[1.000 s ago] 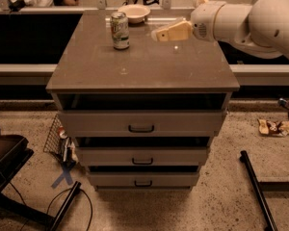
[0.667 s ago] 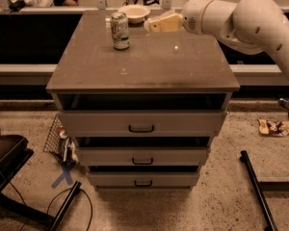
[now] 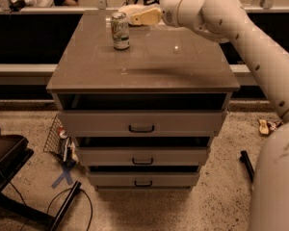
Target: Pick 7up can
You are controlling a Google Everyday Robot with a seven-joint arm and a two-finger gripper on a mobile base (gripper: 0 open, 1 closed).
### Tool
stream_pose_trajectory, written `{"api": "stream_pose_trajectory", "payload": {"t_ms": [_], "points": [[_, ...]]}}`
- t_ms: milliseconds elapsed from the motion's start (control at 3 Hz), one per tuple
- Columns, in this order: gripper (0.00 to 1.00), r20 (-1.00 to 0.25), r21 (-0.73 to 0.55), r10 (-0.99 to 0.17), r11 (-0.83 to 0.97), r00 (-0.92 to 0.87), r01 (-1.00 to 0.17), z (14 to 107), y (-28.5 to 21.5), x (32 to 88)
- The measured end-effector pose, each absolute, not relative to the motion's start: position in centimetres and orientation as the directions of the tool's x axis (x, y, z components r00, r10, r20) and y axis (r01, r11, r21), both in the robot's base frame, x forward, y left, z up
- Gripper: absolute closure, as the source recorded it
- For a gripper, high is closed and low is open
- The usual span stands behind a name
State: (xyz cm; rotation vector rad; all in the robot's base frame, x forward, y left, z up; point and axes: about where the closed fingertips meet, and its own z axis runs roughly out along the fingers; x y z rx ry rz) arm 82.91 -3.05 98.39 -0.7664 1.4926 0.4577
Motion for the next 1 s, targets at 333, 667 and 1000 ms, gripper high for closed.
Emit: {"api": "stream_pose_trajectory", "payload": {"t_ms": [333, 667, 1000], "points": [[0.0, -0.989, -0.109, -0.144, 0.659, 0.018, -0.744, 96.3, 0.6, 86.0], [0.0, -0.992, -0.079, -0.127, 0.645, -0.005, -0.761, 95.1, 2.6, 87.4], [0.0, -0.994, -0.037, -0.104, 0.627, -0.036, -0.778, 93.4, 4.7, 88.1]]}}
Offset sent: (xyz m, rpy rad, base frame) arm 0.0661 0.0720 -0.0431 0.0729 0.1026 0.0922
